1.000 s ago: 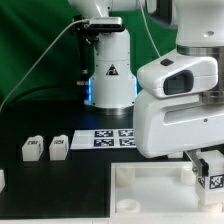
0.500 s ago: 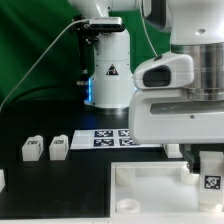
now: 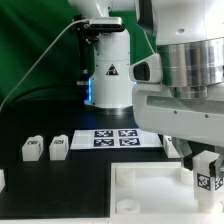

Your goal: Assemble one leg

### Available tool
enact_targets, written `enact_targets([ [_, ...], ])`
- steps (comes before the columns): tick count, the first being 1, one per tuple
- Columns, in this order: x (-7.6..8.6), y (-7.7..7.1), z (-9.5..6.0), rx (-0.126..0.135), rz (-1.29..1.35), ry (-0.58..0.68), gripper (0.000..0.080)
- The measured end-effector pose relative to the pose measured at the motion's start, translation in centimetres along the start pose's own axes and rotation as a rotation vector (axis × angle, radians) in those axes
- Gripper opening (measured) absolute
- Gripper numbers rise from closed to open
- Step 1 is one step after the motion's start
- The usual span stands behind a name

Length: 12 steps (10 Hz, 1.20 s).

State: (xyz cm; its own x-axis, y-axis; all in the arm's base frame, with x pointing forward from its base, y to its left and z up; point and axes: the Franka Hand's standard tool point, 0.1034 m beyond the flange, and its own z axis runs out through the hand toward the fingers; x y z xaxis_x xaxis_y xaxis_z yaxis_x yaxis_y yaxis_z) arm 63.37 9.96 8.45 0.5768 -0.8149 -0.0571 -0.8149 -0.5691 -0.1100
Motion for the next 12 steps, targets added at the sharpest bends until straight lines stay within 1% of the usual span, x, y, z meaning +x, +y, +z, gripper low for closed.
enact_targets([
  [3,-0.6,0.5,0.1,0.013,0.483,-0.045,0.0294],
  [4,-0.6,0.5,0.1,0.011,0.528,-0.05,0.0294],
  [5,-0.6,0.5,0.1,0.011,0.52,-0.05,0.0294],
  [6,-0.6,0.5,0.2,0.011,0.489,-0.05,0.0294],
  [7,-0.7,0.5,0.2,0.012,0.422,-0.049,0.0483],
  [8,-1.0,0.3,0.4,0.012,0.329,-0.049,0.0483],
  [9,-1.3,-0.1,0.1,0.003,0.174,-0.045,0.0619],
  [10,-1.5,-0.5,-0.2,-0.013,0.0,-0.042,0.0641],
  [12,-1.4,-0.5,-0.1,-0.006,-0.199,-0.044,0.0648],
])
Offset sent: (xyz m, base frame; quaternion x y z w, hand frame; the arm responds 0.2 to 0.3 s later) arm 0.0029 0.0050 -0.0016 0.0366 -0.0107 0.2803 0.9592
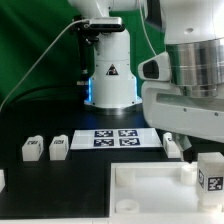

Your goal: Assemble one leg

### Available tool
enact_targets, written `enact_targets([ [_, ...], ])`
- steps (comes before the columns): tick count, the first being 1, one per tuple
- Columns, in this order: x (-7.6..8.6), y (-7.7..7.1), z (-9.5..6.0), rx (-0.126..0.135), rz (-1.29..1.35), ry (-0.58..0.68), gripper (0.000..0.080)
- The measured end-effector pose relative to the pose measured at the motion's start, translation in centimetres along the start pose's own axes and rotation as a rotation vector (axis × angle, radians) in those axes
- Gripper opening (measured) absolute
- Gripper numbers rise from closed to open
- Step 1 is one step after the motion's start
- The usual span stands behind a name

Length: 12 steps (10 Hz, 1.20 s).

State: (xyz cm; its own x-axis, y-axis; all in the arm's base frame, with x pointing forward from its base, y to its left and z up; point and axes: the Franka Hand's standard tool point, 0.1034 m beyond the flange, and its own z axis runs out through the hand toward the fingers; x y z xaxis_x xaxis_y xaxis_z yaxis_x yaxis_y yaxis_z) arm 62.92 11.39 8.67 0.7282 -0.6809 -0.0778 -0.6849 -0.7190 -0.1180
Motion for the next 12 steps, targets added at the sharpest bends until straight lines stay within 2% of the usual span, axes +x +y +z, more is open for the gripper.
enact_targets([
  [1,0.01,0.03,-0.05,-0.009,-0.108,0.001,0.0648],
  [2,0.26,-0.01,-0.47,-0.052,-0.383,0.011,0.0649],
  [3,0.38,-0.14,-0.72,-0.074,-0.554,0.005,0.0649],
  [4,0.6,0.21,-0.19,-0.08,-0.788,-0.01,0.0649],
  [5,0.52,0.34,0.14,-0.083,-0.831,-0.017,0.0649],
  [6,0.52,0.32,0.13,-0.081,-0.831,-0.017,0.0649],
  [8,0.5,0.32,0.16,-0.08,-0.796,-0.016,0.0406],
  [9,0.36,0.2,0.17,-0.074,-0.675,-0.015,0.0406],
  [10,0.28,0.16,0.2,-0.07,-0.565,-0.013,0.0291],
  [12,0.24,0.15,0.22,-0.071,-0.404,-0.008,0.0291],
])
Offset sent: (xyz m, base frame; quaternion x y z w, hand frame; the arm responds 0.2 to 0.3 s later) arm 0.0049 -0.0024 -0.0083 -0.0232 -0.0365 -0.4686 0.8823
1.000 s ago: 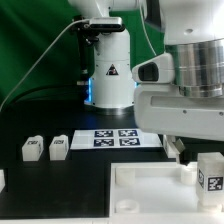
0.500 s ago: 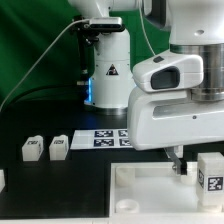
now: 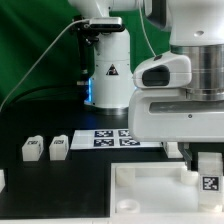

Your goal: Assemble one leg

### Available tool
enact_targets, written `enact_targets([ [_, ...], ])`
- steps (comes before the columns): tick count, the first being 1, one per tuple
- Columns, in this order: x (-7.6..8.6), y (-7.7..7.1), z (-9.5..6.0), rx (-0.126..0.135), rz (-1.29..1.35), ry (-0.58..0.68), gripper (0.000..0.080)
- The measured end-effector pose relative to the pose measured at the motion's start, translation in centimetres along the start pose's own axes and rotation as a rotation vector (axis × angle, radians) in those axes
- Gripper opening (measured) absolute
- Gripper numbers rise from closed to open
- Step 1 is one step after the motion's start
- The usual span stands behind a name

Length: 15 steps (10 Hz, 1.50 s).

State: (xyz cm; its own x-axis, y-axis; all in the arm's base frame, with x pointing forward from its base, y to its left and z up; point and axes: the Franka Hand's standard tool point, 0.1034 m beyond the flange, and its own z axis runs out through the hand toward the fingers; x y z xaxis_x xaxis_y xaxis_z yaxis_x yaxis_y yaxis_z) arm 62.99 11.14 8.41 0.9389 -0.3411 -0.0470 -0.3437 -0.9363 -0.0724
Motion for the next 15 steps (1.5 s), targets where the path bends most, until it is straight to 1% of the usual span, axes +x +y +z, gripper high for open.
enact_targets([
  [2,-0.2,-0.1,0.1,-0.01,0.435,0.01,0.0291],
  [3,-0.1,0.2,0.2,0.026,0.644,0.022,0.0291],
  [4,-0.3,0.5,0.2,0.079,0.828,0.027,0.0291],
  [5,-0.4,0.7,0.2,0.101,0.938,0.017,0.0292],
  [6,-0.4,0.7,0.2,0.101,0.97,0.015,0.0292],
  [7,-0.4,0.7,0.2,0.101,0.948,0.016,0.0292],
  [8,-0.5,0.6,0.2,0.1,0.947,0.015,0.039],
  [9,-0.5,0.6,0.2,0.09,0.851,0.021,0.039],
  [10,-0.5,0.0,0.2,0.086,0.725,0.024,0.056],
  [11,-0.5,-0.4,0.2,0.089,0.676,0.027,0.0631],
  [13,-0.3,-0.6,-0.1,0.085,0.357,0.043,0.0644],
  [15,-0.4,-0.4,0.0,0.079,0.186,0.049,0.0649],
])
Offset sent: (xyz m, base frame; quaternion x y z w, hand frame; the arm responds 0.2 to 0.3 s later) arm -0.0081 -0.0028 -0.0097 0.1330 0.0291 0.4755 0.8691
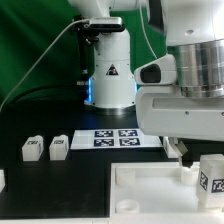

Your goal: Assemble one leg

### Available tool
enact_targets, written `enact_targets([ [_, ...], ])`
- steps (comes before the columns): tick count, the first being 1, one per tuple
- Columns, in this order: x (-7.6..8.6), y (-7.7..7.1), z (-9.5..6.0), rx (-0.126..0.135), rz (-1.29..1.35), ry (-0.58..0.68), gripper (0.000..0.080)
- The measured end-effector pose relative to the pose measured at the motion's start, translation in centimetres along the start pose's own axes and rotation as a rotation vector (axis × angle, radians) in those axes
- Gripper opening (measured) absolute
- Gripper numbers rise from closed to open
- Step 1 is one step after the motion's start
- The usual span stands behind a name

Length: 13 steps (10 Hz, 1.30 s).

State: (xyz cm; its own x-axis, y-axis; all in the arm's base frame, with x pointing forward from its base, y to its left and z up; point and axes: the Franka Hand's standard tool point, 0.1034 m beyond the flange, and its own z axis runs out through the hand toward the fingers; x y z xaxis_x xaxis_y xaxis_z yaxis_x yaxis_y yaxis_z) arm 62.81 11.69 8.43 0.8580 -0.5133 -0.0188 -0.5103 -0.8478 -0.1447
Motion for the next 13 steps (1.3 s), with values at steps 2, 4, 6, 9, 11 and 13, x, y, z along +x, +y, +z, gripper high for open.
enact_targets([
  [2,-0.23,0.06,0.08,-0.054,-0.305,-0.033,0.0649],
  [4,0.64,-0.09,0.22,-0.077,-0.591,-0.056,0.0649],
  [6,0.57,-0.12,0.26,-0.076,-0.514,-0.054,0.0504],
  [9,0.59,-0.1,0.26,-0.078,-0.253,-0.045,0.0294],
  [11,0.61,0.0,0.29,-0.094,0.085,-0.027,0.0294],
  [13,0.61,0.21,0.34,-0.1,0.427,-0.011,0.0294],
])
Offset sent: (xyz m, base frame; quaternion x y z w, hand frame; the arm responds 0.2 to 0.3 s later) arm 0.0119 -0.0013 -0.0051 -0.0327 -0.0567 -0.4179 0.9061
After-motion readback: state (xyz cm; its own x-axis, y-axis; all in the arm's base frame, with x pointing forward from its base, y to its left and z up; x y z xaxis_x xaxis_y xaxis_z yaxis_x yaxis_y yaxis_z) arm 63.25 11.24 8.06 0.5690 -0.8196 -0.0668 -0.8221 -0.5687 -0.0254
